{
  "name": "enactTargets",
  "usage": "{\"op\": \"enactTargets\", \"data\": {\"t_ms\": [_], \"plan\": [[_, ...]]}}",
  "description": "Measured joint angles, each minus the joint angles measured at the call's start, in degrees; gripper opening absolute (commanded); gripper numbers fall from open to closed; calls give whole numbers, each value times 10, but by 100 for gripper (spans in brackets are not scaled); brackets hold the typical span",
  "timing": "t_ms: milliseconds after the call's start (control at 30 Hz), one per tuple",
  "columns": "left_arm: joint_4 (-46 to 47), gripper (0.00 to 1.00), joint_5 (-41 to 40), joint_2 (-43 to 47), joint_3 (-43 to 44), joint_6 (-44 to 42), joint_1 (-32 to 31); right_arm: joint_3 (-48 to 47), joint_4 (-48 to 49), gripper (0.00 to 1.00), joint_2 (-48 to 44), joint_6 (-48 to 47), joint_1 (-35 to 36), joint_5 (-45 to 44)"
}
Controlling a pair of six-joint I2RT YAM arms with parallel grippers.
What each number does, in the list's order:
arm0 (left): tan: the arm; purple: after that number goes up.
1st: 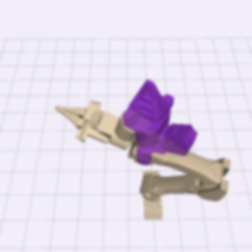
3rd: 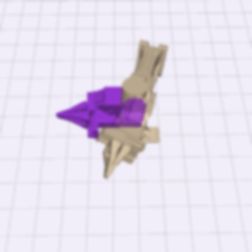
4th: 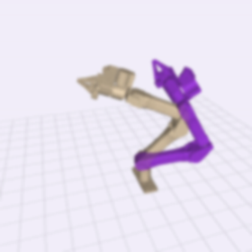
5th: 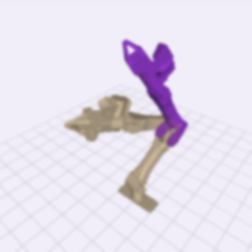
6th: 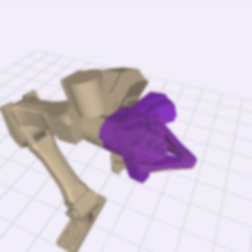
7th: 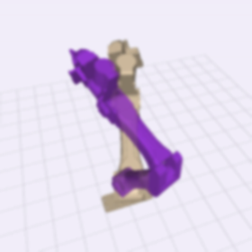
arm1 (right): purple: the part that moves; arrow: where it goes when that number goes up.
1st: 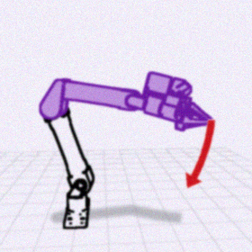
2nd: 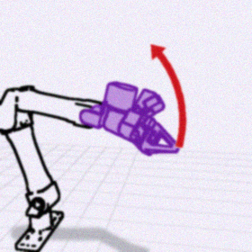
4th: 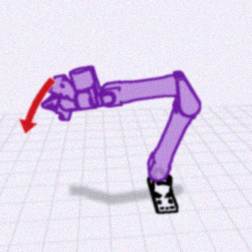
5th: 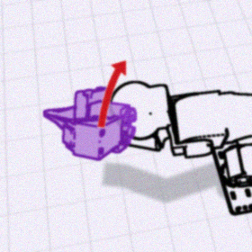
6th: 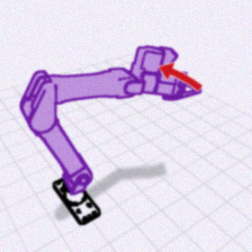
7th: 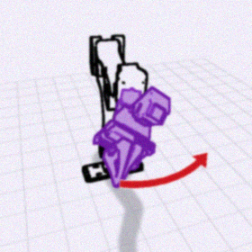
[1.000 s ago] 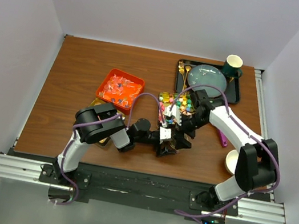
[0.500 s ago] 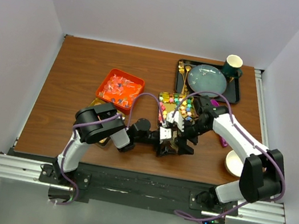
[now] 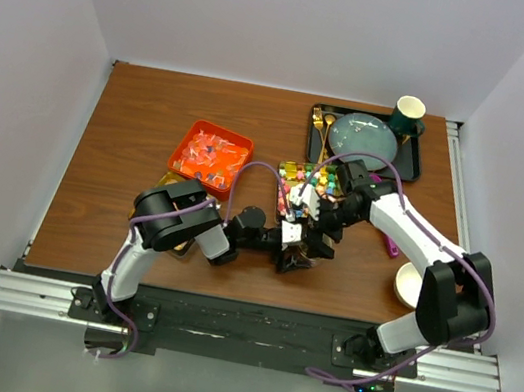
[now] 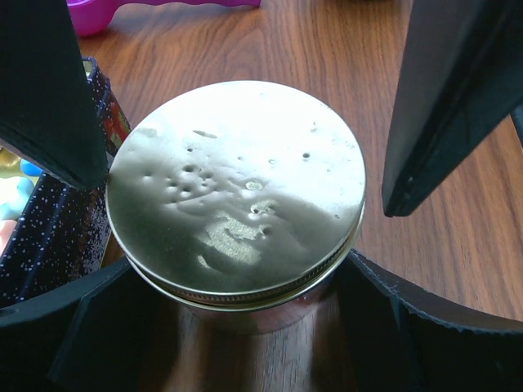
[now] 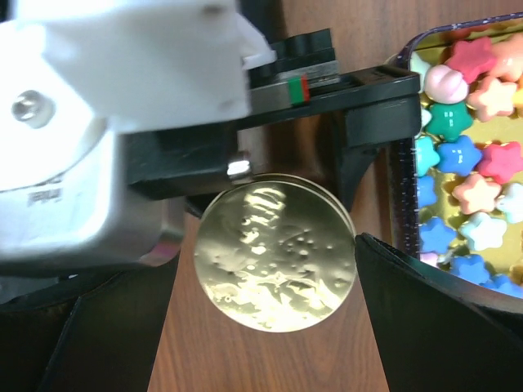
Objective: Pack the candies
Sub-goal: Screw the bottle lid onto the packing bottle.
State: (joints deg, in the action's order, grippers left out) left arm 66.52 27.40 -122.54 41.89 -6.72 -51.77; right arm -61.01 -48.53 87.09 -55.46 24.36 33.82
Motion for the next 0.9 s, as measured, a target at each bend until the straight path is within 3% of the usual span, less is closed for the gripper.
{"op": "enactTargets", "data": {"t_ms": [467, 900], "plan": [[0, 0, -1, 0, 0, 1, 0, 2, -3, 91, 8, -12, -3, -16], [0, 0, 0, 0, 0, 1, 1, 53, 13, 91, -53, -14, -12, -42]]}}
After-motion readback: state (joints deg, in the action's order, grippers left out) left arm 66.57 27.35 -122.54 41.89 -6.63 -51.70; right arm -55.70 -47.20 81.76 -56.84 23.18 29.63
